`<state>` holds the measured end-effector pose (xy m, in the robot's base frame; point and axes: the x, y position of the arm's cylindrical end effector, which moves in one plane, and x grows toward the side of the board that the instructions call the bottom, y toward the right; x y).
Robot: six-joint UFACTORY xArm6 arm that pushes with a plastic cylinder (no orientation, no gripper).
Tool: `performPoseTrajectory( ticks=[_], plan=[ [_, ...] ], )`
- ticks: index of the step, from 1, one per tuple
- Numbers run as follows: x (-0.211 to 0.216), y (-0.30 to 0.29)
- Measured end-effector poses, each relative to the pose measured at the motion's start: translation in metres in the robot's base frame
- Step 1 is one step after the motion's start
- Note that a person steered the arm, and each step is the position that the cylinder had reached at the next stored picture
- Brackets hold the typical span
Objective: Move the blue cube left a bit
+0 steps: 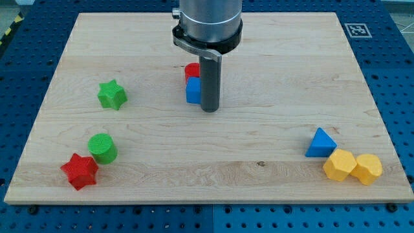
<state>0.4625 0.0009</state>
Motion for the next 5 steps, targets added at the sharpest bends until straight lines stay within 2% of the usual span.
performPoseTrajectory(
  ticks=[2,5],
  plan=[
    [-0.003,0.017],
    [-0.015,-0.006]
  ],
)
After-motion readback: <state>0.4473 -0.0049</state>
